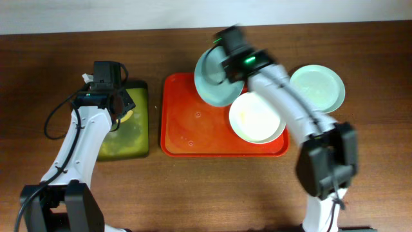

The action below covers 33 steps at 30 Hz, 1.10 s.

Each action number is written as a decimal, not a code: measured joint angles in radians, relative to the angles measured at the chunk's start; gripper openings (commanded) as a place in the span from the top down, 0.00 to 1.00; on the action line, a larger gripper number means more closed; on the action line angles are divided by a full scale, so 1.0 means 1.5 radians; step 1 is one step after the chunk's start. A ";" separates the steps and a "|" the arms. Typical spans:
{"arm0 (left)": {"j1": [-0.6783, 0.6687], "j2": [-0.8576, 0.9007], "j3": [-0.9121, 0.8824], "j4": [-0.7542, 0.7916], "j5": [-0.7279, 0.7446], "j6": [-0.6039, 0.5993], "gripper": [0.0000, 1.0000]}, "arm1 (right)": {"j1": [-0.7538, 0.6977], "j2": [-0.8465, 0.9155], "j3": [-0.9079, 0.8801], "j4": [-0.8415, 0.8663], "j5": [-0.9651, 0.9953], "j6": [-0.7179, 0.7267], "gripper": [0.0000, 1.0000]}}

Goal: Clean dirty plates on tray and stack at the side
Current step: 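Carry the light blue plate right and stack it on the green plate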

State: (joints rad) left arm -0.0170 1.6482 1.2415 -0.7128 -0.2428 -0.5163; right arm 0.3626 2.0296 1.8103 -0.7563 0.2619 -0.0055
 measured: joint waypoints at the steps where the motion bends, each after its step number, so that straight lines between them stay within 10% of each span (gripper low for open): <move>1: 0.000 0.000 0.000 -0.001 0.000 0.000 1.00 | -0.061 -0.015 0.000 -0.008 -0.079 0.036 0.96; 12: 0.000 0.000 0.000 -0.001 0.000 0.000 1.00 | -0.572 -0.030 -0.068 -0.057 -0.288 0.131 0.96; 17: 0.000 0.000 0.000 -0.002 0.000 0.000 1.00 | -0.575 -0.021 -0.168 0.037 -0.299 0.130 0.58; 21: 0.000 0.000 0.000 -0.001 0.000 0.000 1.00 | -0.555 -0.020 -0.190 0.041 -0.329 0.112 0.46; 27: 0.000 0.000 0.000 -0.002 0.000 0.000 1.00 | -0.418 -0.020 -0.191 0.014 -0.505 -0.014 0.42; 33: 0.000 0.000 0.000 -0.001 0.000 0.000 1.00 | -0.270 -0.020 -0.215 -0.035 -0.383 -0.101 0.43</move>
State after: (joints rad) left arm -0.0170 1.6482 1.2415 -0.7147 -0.2428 -0.5163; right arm -0.0425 2.0003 1.4883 -0.8082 -0.3130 -0.1570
